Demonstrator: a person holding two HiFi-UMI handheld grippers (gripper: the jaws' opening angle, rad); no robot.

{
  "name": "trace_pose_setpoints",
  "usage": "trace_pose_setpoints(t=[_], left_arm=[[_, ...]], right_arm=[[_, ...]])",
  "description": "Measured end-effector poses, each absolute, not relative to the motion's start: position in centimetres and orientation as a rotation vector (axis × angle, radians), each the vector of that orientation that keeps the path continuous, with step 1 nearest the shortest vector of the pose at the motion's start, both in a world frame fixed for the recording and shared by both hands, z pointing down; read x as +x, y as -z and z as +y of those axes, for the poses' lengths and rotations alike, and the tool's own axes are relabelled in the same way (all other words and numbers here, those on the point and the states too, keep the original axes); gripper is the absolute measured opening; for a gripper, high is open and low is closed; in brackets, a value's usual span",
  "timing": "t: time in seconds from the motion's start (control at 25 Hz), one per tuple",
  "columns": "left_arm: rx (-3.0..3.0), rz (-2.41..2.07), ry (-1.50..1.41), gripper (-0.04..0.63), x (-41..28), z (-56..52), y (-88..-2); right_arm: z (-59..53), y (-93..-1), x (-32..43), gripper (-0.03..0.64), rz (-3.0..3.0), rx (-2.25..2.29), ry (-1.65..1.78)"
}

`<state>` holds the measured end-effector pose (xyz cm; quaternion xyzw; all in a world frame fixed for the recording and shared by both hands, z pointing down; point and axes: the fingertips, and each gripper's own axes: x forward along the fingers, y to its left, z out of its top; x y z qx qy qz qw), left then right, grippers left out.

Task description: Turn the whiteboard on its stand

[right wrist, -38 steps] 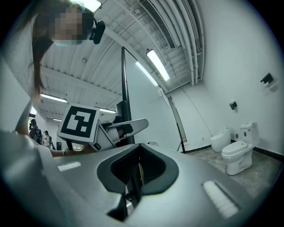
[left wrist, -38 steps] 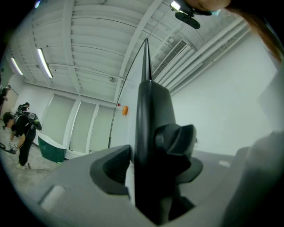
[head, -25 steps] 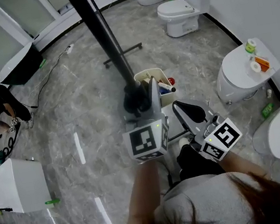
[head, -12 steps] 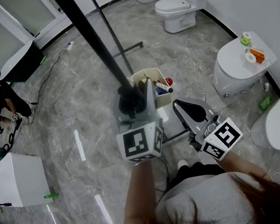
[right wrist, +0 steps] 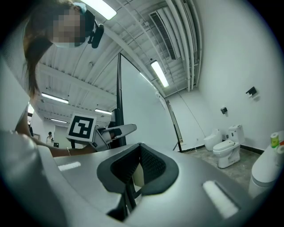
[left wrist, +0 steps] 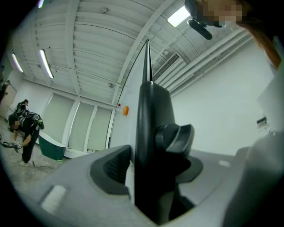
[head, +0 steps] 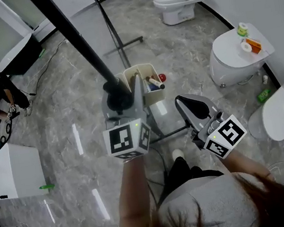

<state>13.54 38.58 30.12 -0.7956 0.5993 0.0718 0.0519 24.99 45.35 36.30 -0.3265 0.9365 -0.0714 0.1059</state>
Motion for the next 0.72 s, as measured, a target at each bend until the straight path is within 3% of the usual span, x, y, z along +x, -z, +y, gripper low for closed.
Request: trace_pose_setpoints(t=[0.72], left_arm=[[-2.396,1.847,-0.211,0.233,15.0,47.3,-29.7]], right_arm=[[54.5,-35.8,25.7,0.003,2.795,-0.991,0.237]])
